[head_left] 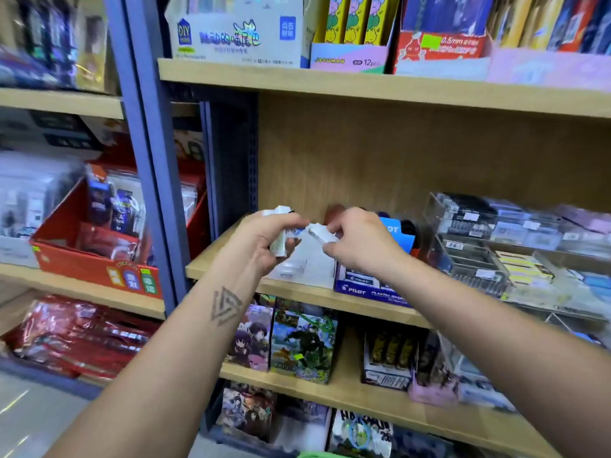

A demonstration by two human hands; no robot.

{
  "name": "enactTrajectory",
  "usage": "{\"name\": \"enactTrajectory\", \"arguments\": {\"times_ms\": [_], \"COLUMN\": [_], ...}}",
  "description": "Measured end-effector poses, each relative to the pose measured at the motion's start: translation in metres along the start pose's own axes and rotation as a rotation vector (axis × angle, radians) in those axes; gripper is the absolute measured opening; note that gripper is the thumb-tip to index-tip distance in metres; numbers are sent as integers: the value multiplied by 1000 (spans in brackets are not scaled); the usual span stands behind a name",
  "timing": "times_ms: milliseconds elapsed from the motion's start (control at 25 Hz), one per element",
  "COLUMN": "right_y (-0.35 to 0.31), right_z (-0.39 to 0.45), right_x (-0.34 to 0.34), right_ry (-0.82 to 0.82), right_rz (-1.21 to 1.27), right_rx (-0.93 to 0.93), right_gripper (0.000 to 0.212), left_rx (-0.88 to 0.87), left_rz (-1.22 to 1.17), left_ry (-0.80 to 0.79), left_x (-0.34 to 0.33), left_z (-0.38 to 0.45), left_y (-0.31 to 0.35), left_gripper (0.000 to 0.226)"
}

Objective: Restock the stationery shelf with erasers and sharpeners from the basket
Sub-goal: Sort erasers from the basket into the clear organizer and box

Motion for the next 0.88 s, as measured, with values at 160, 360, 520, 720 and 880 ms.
{"name": "enactTrajectory", "arguments": {"times_ms": [160, 360, 520, 720, 880], "right_y": [-19, -54, -73, -80, -84], "right_z": [40, 38, 38, 35, 29], "right_x": [-28, -72, -85, -92, -98], "right_ry": [-102, -297, -325, -289, -259], "right_rz": [-93, -50, 64, 83, 59], "right_rx": [108, 282, 314, 291, 297], "right_gripper": [19, 22, 19, 10, 7], "left_rx": [-87, -67, -33, -22, -45], "left_rz": [41, 49, 52, 49, 45], "left_ry": [174, 248, 253, 197, 200], "left_x": [45, 103, 124, 118, 117], "left_z": [29, 60, 75, 73, 68], "left_y": [17, 19, 9, 1, 5], "left_gripper": [28, 27, 32, 33, 38]}}
Point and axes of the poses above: each hand's wrist, its own z-axis towards the middle knuckle, its own x-axis out of the back of the hand, y = z × x, the point moved 10 cm from there along z, towards the middle knuckle, and after that the axes turned 6 degrees about y, right-handed, at the moved point
